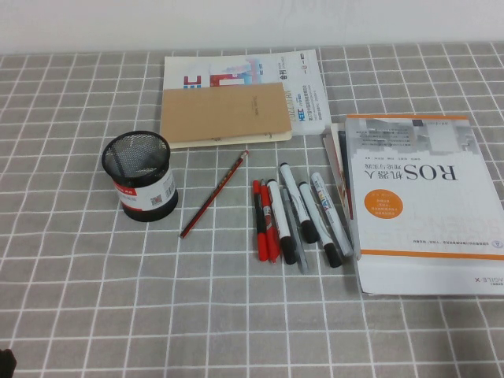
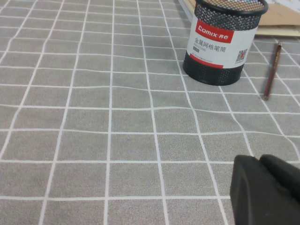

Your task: Put the pen into the pen holder

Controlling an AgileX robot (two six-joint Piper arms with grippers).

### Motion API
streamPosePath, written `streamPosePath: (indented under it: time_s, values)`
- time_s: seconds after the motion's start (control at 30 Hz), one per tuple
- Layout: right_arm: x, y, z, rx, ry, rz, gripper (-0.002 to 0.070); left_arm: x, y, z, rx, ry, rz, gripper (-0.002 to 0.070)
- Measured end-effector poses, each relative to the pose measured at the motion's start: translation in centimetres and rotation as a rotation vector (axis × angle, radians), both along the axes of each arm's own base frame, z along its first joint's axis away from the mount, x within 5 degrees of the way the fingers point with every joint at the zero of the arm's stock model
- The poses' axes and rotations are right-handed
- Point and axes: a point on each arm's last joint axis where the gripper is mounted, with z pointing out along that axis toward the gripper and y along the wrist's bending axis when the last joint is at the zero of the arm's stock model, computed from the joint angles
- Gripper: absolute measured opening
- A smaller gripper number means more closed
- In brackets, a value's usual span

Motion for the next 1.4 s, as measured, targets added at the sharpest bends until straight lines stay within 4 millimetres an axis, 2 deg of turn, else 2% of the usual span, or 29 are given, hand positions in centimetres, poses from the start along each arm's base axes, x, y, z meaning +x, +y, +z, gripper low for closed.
streamPosePath:
  time_s: [0.07, 0.23, 0.47, 0.53, 0.67, 0.77, 1.0, 1.17, 1.3, 1.4]
  values:
    - [0.0, -0.2, 0.1, -0.004, -0.007, -0.021, -0.0013, 0.0, 0.0, 0.0, 0.0, 0.0, 0.0, -0.0005]
    - [0.0, 0.4, 0.1, 0.145, -0.007, 0.057, -0.0013, 0.0, 0.0, 0.0, 0.0, 0.0, 0.0, -0.0005]
    - [-0.2, 2.1, 0.1, -0.013, -0.008, 0.23, -0.0013, 0.0, 0.0, 0.0, 0.0, 0.0, 0.0, -0.0005]
    - [-0.4, 2.4, 1.2, -0.103, -0.043, 0.258, -0.0012, 0.0, 0.0, 0.0, 0.0, 0.0, 0.0, -0.0005]
    - [-0.4, 2.8, 5.4, -0.292, -0.069, 0.287, -0.0013, 0.0, 0.0, 0.0, 0.0, 0.0, 0.0, -0.0005]
    - [1.3, 3.2, 8.3, -0.413, 0.038, 0.364, -0.0013, 0.0, 0.0, 0.0, 0.0, 0.0, 0.0, -0.0005]
    - [7.9, 4.0, 11.0, -0.593, 0.446, 0.72, -0.0013, 0.0, 0.0, 0.0, 0.0, 0.0, 0.0, -0.0005]
    - [12.8, 4.9, 10.9, -0.623, 0.708, 0.935, -0.0013, 0.0, 0.0, 0.0, 0.0, 0.0, 0.0, -0.0005]
    - [15.4, 6.8, 10.3, -0.772, 0.911, 0.96, -0.0013, 0.0, 0.0, 0.0, 0.0, 0.0, 0.0, -0.0005]
    - [17.4, 8.9, 9.7, -0.884, 1.026, 0.951, -0.0012, 0.0, 0.0, 0.0, 0.0, 0.0, 0.0, -0.0005]
